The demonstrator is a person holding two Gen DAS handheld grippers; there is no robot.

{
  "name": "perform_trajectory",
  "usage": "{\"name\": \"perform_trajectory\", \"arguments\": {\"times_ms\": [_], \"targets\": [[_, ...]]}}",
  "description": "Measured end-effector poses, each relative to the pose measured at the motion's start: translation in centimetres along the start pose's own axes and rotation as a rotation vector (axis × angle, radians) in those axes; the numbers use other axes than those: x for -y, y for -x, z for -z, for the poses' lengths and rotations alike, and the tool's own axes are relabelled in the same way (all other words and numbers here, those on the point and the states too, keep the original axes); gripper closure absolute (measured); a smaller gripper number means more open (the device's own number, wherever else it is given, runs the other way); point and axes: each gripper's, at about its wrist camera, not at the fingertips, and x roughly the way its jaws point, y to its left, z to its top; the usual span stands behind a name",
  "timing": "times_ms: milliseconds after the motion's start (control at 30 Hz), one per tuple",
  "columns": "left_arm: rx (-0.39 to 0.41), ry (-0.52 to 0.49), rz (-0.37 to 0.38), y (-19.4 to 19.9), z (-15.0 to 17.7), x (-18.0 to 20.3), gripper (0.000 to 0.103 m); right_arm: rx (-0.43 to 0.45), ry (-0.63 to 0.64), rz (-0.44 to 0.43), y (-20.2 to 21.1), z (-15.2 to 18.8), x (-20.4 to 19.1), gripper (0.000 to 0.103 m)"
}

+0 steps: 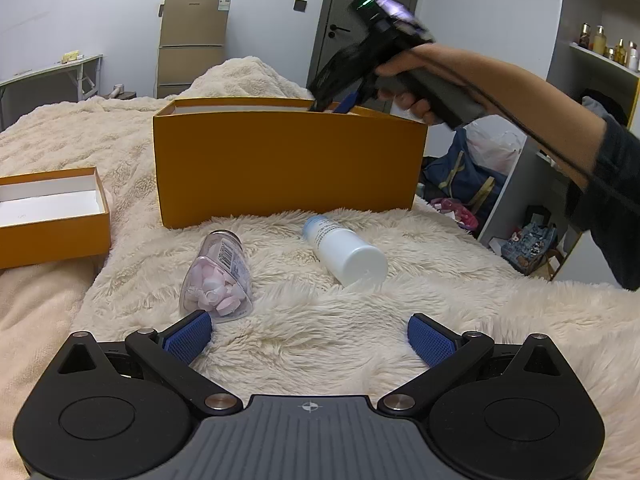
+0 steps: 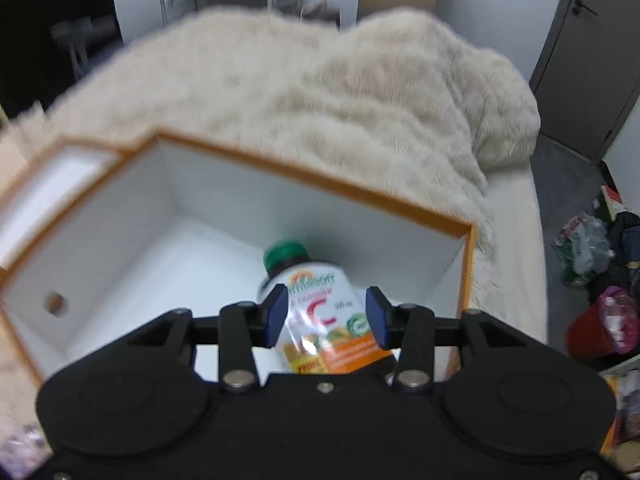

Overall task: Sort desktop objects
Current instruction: 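Lower the bottle into the tall orange box and open the right tool, then grasp the white spray bottle with the right tool while the left tool grasps the pink tablet jar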

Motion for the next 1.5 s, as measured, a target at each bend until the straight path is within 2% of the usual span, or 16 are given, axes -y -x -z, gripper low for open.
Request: {"name": "perform_trajectory", "arguments": {"times_ms": [33, 67, 100, 133, 233, 400, 567, 667, 733, 767, 800, 833, 933, 1000, 1267, 1500], "targets": [[0.0, 0.0, 0.0, 0.0, 0.0, 0.0, 0.0, 0.014, -0.006, -0.031, 0.8, 0.2, -0.1, 0.042], [0.0, 0.0, -0.001, 0.0, 0.0, 0.0, 0.0, 0.049, -0.016, -0.095, 2.7, 0.8, -0.2, 0.029], [0.0, -0.001, -0.001, 0.0, 0.0, 0.1, 0.0, 0.089, -0.022, -0.139, 4.3, 1.4, -0.4, 0.008], [0.0, -0.002, -0.002, 0.0, 0.0, 0.1, 0.0, 0.13, -0.025, -0.165, 5.7, 2.1, -0.8, 0.001], [-0.001, -0.001, -0.001, -0.1, 0.0, 0.1, 0.0, 0.182, -0.025, -0.191, 8.1, 3.6, -1.7, 0.0], [-0.007, -0.007, -0.009, -0.2, -0.1, 0.3, 0.0, 0.202, 0.001, -0.198, 8.6, 4.3, -2.4, 0.0], [-0.014, -0.016, -0.017, -0.4, -0.2, 0.6, 0.0, 0.139, 0.155, -0.232, 6.2, 4.9, -5.8, 0.0], [-0.015, -0.014, -0.015, -0.4, -0.2, 0.5, 0.0, 0.072, 0.21, -0.227, 3.8, 4.7, -7.3, 0.0], [-0.014, -0.012, -0.012, -0.4, -0.2, 0.4, 0.0, 0.019, 0.226, -0.233, 2.2, 5.0, -7.9, 0.008], [-0.013, -0.011, -0.011, -0.4, -0.2, 0.3, 0.0, -0.008, 0.234, -0.235, 1.4, 5.1, -8.2, 0.025], [-0.013, -0.01, -0.011, -0.4, -0.2, 0.3, 0.0, -0.034, 0.242, -0.238, 0.7, 5.3, -8.5, 0.035], [-0.013, -0.01, -0.011, -0.4, -0.1, 0.3, 0.0, -0.057, 0.248, -0.244, 0.1, 5.4, -8.8, 0.035], [-0.011, -0.01, -0.011, -0.4, -0.1, 0.3, 0.0, -0.062, 0.242, -0.306, 1.0, 5.8, -8.6, 0.054], [-0.011, -0.01, -0.011, -0.4, -0.2, 0.4, 0.0, -0.065, 0.235, -0.35, 1.6, 5.9, -8.5, 0.07], [-0.001, -0.016, -0.014, -0.1, -0.2, 0.6, 0.0, -0.092, 0.164, -0.502, 2.7, 5.8, -7.1, 0.074], [0.008, -0.013, -0.014, -0.1, -0.1, 0.3, 0.0, -0.044, 0.239, -0.431, 5.0, 6.3, -8.3, 0.068]]}}
